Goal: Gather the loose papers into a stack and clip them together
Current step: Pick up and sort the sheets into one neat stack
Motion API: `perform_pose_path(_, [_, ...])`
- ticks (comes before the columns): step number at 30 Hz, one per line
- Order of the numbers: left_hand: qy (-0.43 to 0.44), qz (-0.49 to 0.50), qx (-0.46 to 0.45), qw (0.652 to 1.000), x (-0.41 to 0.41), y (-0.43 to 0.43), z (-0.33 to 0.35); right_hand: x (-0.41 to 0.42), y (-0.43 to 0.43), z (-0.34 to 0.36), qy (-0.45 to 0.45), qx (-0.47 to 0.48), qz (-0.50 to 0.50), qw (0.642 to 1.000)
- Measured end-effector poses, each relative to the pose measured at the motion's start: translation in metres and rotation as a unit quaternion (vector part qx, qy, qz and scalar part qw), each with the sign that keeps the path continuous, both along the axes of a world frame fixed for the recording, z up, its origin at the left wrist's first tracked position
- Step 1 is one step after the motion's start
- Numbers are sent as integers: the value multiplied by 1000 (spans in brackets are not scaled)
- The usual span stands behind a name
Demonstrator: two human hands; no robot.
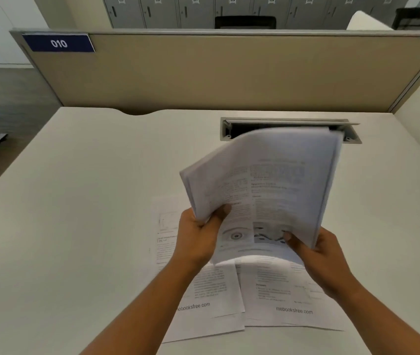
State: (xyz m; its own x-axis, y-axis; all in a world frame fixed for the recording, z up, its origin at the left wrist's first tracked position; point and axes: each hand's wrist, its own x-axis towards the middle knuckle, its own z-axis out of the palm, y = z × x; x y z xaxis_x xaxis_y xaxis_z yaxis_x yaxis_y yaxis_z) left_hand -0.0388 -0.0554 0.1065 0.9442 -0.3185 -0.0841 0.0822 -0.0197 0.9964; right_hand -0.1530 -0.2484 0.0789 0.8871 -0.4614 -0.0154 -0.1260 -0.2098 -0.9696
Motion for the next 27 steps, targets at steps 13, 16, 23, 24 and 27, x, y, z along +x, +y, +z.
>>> perform_pose_path(13, [29, 80, 378, 922, 1, 66, -43, -21, -12, -24, 73, 153, -102, 980])
perform_pose_path(16, [33, 46, 535, 843, -10, 84, -72, -30, -10, -28, 90, 199, -117, 969])
perform_pose_path(23, [31, 47, 605, 794, -15, 84, -95, -44, -2, -29, 102, 225, -135, 959])
perform_pose_path(24, [35, 59, 596, 800, -15, 84, -96, -44, 1, -28, 103, 224, -133, 960])
perform_pose_path(27, [27, 81, 604, 792, -16, 86, -101, -44, 5, -24, 102, 215, -128, 963])
